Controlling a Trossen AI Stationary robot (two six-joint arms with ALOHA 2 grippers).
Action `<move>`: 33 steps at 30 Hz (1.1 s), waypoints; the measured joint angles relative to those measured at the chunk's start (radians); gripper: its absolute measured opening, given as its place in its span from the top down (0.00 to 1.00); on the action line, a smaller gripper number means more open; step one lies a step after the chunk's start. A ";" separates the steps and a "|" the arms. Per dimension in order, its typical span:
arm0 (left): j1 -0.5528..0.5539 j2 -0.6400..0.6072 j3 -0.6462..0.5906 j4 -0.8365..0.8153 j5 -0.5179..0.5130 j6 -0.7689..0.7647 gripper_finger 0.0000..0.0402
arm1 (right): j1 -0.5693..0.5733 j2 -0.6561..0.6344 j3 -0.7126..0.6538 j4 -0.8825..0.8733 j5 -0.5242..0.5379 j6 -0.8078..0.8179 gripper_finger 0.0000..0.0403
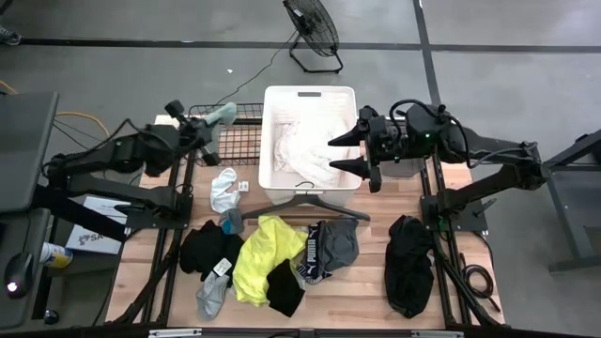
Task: Pick & Place Cloths
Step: Put the right grey sock into the black bin
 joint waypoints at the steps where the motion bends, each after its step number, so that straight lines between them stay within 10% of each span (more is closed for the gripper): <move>1: 0.000 0.005 -0.019 0.025 -0.016 0.030 1.00 | 0.000 0.000 0.000 -0.002 0.000 0.000 0.40; 13: 0.132 0.094 -0.122 0.144 -0.077 0.128 1.00 | 0.000 0.001 -0.027 -0.020 0.000 0.003 0.40; 23: 0.322 0.079 -0.123 0.159 0.170 0.055 1.00 | 0.000 0.001 -0.027 -0.023 0.000 0.007 0.40; 33: 0.253 0.065 0.016 0.235 0.585 -0.084 1.00 | 0.000 0.001 -0.027 -0.022 0.046 0.006 0.40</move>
